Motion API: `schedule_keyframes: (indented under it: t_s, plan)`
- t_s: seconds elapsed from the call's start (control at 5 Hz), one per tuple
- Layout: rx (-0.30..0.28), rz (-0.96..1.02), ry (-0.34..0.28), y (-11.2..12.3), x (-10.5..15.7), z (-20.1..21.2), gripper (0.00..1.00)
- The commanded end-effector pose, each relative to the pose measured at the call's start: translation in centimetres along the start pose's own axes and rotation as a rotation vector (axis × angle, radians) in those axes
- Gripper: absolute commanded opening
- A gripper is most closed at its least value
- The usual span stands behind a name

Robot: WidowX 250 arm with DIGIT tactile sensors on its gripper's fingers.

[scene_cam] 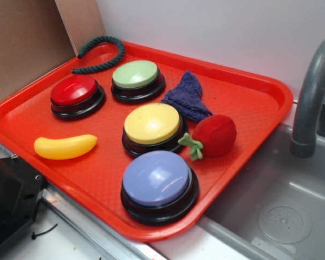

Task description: Push the green button.

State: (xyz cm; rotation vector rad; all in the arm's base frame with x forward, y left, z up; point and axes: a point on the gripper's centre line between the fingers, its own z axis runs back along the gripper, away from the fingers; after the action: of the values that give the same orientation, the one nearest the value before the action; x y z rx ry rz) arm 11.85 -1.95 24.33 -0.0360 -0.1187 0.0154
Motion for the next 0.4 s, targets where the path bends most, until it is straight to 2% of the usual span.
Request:
schedule_keyframes:
  t_s: [0.0, 0.2]
  plan:
    - [0.000, 0.000, 0.000, 0.0, 0.0, 0.0, 1.00]
    - [0.155, -0.067, -0.177, 0.0, 4.8, -2.3, 1.00]
